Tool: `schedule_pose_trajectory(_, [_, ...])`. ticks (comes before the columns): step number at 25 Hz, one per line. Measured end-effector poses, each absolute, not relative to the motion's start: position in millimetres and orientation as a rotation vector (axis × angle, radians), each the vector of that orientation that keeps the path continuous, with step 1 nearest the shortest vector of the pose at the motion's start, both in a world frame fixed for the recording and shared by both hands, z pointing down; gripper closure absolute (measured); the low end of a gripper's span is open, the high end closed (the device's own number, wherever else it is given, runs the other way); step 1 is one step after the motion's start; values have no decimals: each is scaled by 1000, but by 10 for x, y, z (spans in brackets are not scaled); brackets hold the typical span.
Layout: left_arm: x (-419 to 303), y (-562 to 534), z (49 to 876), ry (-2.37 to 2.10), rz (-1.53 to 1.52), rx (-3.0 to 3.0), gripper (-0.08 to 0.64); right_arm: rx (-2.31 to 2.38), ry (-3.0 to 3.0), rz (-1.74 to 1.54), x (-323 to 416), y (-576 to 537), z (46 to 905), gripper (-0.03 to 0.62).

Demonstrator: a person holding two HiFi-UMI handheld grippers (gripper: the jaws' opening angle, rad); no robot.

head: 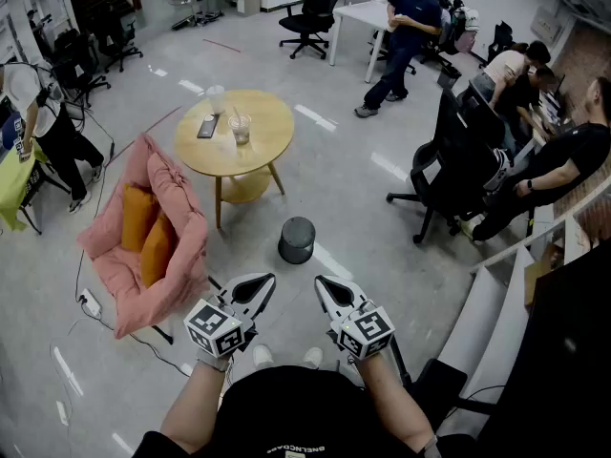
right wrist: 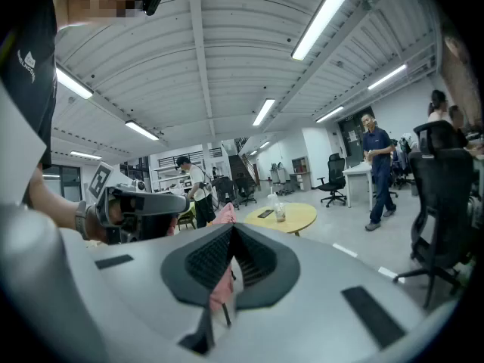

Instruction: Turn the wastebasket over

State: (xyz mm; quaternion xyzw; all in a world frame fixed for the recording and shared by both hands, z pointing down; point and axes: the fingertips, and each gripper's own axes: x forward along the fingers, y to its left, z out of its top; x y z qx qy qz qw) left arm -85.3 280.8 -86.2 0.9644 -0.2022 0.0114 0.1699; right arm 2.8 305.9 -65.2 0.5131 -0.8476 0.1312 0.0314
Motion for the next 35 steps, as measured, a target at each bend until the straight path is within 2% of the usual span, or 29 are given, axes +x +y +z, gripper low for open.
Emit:
schedule_pose_trajectory(21, [-1341, 2258, -615, -565, 60, 2742, 546, 1737, -2475, 364, -134, 2502, -478, 581])
schedule_pose_trajectory(30, [-1173, 1761, -354, -694, 139, 2664, 545, 1706, -2481, 446, 350, 1864, -238, 580])
schedule_pose_trajectory(35, [-808, 1325, -173, -794, 174, 2604, 545, 1613, -2520, 483, 835, 1280, -44, 580])
